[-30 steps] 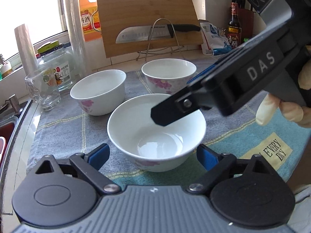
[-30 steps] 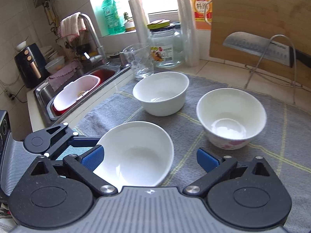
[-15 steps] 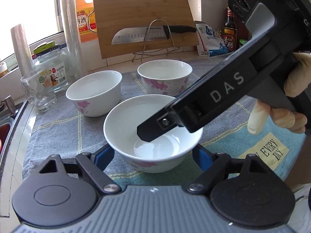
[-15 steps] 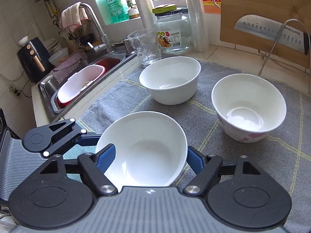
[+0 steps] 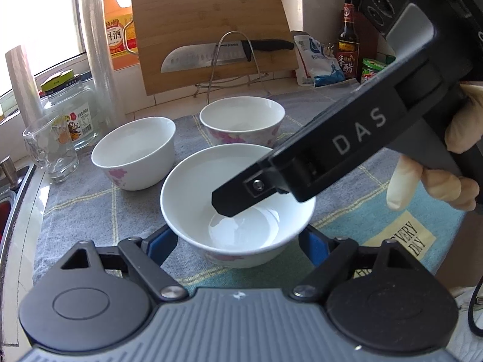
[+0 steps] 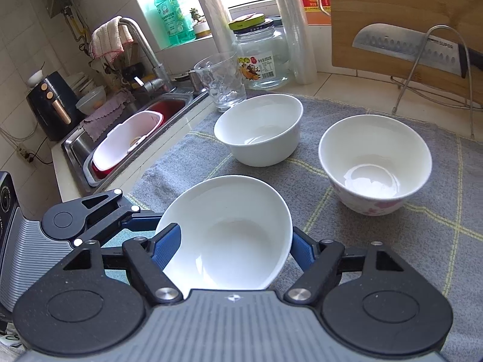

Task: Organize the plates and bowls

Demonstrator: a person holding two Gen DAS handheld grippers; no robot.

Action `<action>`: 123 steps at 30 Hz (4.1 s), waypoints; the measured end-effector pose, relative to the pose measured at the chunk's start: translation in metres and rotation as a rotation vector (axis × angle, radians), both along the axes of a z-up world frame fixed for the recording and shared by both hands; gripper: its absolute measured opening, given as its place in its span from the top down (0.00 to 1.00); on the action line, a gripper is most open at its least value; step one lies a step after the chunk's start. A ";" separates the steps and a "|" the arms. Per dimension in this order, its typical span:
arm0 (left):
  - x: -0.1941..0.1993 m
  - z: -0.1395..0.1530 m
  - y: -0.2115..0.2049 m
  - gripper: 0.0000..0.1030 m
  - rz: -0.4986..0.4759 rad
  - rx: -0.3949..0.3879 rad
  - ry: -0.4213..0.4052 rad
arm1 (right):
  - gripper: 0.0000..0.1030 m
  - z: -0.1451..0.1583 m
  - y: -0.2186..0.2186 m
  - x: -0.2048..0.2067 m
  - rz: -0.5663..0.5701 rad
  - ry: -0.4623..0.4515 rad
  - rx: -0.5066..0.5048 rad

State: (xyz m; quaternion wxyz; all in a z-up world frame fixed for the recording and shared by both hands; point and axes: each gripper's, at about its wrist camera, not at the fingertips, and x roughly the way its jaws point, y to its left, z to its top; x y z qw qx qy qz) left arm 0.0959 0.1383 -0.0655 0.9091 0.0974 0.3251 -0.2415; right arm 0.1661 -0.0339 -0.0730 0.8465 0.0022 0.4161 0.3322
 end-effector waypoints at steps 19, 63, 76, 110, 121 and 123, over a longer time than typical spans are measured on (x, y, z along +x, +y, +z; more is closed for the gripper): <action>0.006 0.009 -0.083 0.16 -0.254 -0.036 0.013 | 0.20 0.011 -0.092 -0.038 -0.238 -0.022 -0.050; 0.012 0.013 -0.087 0.05 -0.320 -0.074 0.077 | 0.00 0.013 -0.113 -0.041 -0.252 -0.039 -0.131; 0.037 0.029 -0.045 0.04 -0.133 -0.066 -0.001 | 0.00 0.034 -0.090 -0.015 -0.160 -0.134 -0.246; 0.119 -0.002 -0.069 0.07 -0.003 -0.014 -0.023 | 0.13 0.009 -0.052 0.124 0.017 -0.047 -0.209; 0.122 -0.003 -0.068 0.13 -0.002 -0.019 -0.028 | 0.24 -0.003 -0.046 0.138 0.042 0.005 -0.190; 0.122 -0.002 -0.068 0.13 -0.004 -0.021 -0.030 | 0.25 -0.004 -0.046 0.139 0.042 0.010 -0.185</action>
